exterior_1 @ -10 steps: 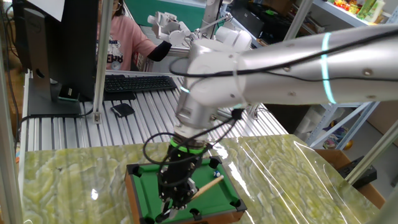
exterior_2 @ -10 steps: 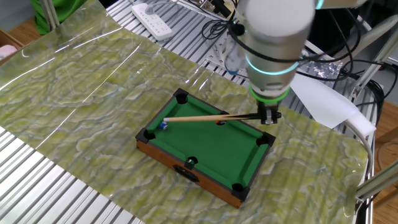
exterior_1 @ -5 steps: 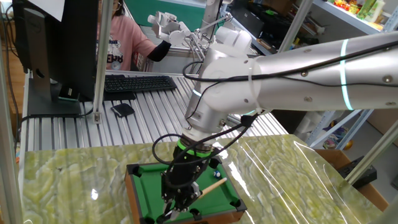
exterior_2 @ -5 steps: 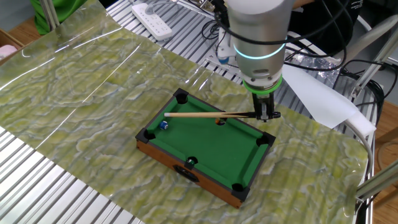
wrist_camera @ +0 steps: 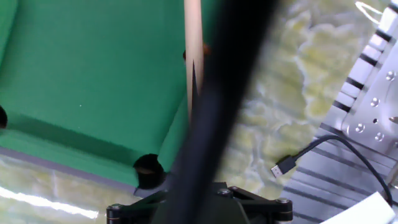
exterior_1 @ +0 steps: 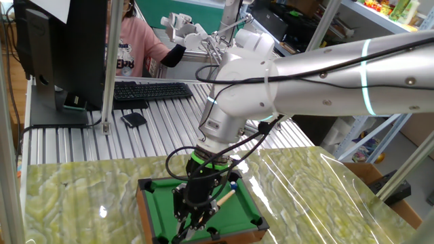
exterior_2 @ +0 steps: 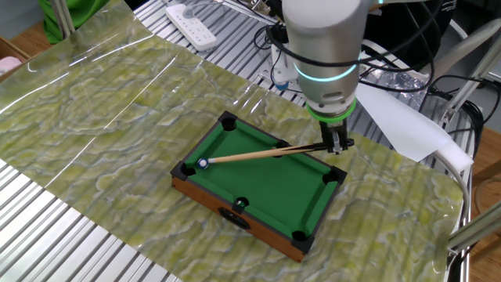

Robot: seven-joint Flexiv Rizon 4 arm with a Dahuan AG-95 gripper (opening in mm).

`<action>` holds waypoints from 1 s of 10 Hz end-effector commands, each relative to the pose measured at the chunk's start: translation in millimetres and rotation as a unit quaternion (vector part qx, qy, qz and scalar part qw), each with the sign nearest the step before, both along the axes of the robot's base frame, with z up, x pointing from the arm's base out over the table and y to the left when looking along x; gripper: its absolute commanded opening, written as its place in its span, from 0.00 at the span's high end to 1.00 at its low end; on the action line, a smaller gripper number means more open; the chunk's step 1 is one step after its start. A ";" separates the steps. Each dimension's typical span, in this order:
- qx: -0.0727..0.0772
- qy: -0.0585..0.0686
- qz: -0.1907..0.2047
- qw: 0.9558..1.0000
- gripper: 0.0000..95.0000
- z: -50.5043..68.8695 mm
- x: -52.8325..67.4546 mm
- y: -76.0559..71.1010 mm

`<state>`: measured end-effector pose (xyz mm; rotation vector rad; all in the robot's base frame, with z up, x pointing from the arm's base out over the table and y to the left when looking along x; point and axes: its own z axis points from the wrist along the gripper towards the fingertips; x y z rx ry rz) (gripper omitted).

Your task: Hit the pool ball

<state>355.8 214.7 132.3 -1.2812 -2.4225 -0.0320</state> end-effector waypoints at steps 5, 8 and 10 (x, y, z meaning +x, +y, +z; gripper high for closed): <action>-0.029 0.013 0.050 0.998 1.00 -1.9 3.9 -2.3; -0.034 0.019 -0.007 0.999 1.00 -1.6 3.7 -2.3; -0.037 0.021 -0.014 0.999 1.00 -0.8 3.5 -2.8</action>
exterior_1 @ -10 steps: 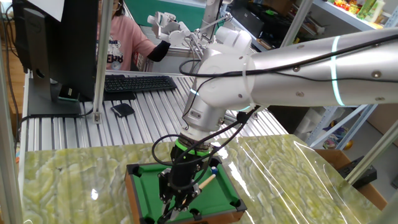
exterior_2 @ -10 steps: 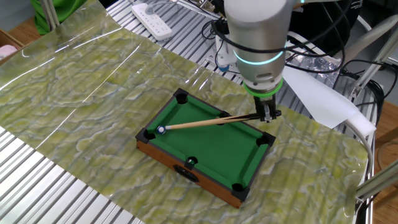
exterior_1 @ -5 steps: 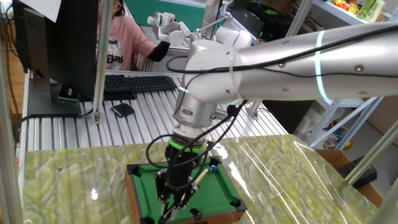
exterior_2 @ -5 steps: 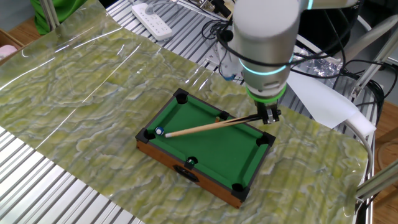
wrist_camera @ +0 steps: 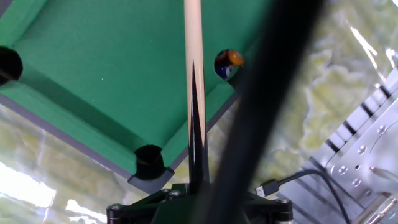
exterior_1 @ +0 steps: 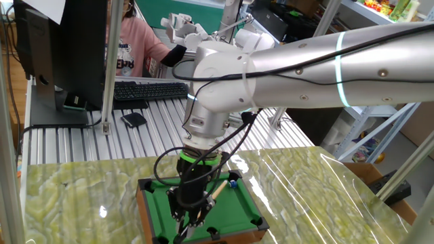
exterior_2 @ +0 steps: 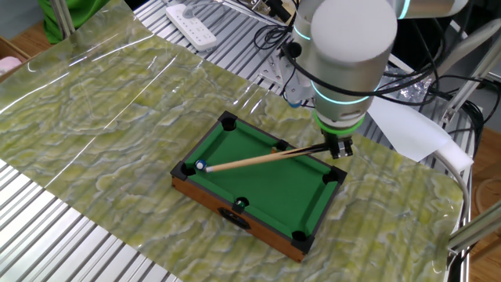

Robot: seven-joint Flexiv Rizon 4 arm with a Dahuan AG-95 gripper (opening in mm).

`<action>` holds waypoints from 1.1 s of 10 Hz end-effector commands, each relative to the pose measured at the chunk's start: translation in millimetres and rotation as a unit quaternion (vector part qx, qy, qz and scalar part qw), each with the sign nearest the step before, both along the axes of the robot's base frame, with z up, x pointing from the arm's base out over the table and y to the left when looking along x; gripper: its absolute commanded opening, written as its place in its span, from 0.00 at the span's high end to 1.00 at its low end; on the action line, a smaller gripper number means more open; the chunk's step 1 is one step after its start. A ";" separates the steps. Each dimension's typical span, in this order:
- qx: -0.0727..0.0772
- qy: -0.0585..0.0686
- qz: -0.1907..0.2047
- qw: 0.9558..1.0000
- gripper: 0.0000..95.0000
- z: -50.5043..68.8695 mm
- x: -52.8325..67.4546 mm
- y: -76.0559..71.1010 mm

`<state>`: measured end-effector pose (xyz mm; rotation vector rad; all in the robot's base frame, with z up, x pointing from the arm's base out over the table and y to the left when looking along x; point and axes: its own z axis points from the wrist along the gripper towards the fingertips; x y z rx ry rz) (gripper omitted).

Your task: Hit the pool ball

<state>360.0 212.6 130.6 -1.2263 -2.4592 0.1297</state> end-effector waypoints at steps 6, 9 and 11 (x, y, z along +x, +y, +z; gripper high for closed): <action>0.015 -0.003 -0.042 0.999 1.00 0.6 0.0 -1.6; 0.022 -0.005 -0.029 0.999 1.00 1.9 -1.8 -0.1; 0.021 -0.005 -0.028 0.999 1.00 3.0 -3.3 0.9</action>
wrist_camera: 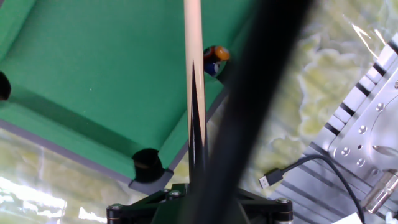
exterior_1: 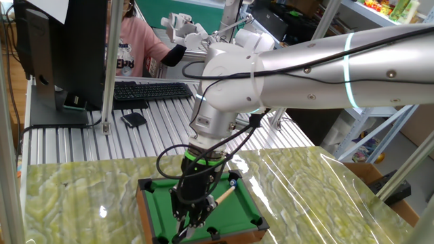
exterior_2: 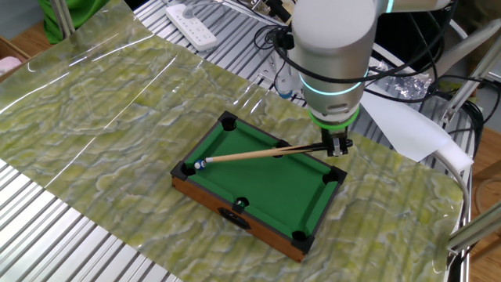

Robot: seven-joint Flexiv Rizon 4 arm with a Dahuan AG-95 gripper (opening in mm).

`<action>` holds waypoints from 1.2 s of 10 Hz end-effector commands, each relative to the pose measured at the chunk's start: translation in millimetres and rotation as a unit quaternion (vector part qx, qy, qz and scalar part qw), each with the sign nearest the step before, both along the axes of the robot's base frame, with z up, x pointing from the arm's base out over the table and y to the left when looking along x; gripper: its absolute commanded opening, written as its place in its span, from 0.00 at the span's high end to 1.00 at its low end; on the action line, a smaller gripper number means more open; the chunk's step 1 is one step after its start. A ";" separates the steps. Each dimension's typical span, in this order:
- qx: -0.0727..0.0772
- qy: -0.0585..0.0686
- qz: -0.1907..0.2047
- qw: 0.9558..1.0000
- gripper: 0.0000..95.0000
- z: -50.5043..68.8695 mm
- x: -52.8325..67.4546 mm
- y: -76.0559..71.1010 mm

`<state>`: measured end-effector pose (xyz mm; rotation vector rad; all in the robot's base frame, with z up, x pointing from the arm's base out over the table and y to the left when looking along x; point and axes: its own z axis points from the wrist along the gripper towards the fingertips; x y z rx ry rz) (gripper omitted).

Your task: Hit the pool ball

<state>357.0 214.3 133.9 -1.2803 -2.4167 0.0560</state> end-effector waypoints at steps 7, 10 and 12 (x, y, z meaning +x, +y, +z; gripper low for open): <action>0.001 -0.004 0.031 1.000 1.00 -0.4 9.9 -11.4; 0.001 -0.005 0.019 1.000 1.00 0.8 12.1 -11.6; 0.002 -0.006 0.017 1.000 1.00 0.9 12.0 -11.6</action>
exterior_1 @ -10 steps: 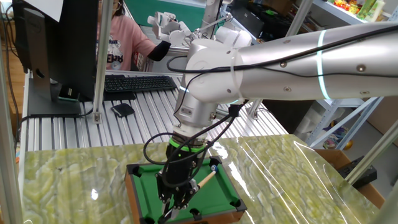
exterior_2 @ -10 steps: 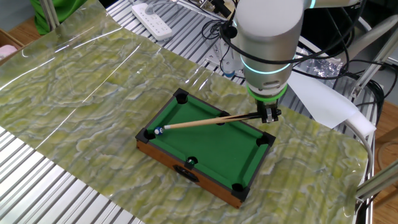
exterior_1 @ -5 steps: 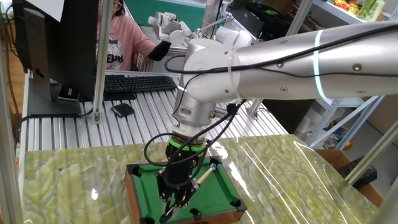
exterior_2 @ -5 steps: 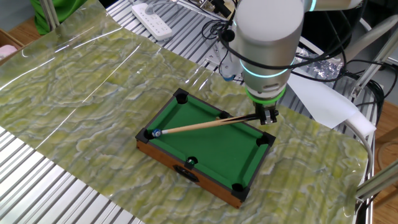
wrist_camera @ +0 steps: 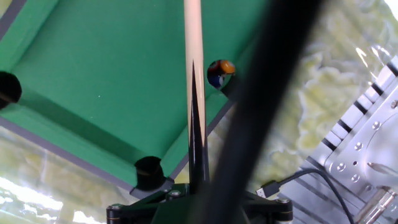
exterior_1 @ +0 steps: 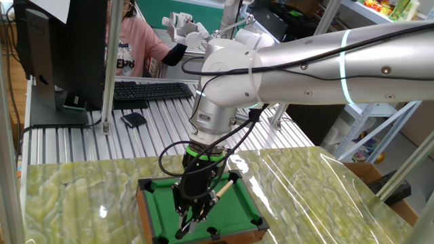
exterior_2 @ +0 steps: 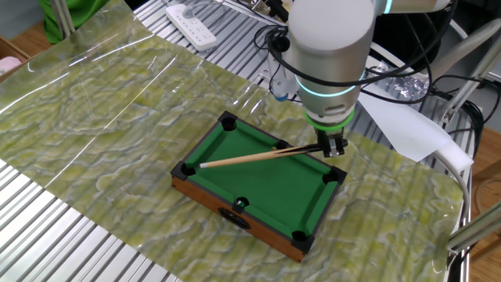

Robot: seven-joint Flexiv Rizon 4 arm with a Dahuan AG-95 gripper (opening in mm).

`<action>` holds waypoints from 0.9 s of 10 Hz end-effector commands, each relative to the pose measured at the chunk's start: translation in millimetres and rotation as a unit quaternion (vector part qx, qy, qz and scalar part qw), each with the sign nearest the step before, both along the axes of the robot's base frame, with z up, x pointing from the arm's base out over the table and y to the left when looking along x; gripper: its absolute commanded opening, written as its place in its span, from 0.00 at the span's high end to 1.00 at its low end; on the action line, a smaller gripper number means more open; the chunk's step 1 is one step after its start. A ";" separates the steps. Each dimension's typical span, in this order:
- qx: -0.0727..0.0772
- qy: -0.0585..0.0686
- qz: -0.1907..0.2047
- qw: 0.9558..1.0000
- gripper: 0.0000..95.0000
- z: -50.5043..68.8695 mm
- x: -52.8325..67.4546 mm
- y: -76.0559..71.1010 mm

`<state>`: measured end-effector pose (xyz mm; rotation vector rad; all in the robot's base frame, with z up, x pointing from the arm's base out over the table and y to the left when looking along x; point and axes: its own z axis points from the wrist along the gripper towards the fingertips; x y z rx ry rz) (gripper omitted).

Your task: Hit the pool ball

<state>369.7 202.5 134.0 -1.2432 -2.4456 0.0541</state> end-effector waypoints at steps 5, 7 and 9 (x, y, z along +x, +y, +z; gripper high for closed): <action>0.003 -0.009 0.043 0.999 1.00 13.3 17.7 3.8; 0.010 -0.019 0.070 0.997 1.00 19.2 23.2 5.8; 0.012 -0.024 0.116 0.993 1.00 19.3 23.0 6.0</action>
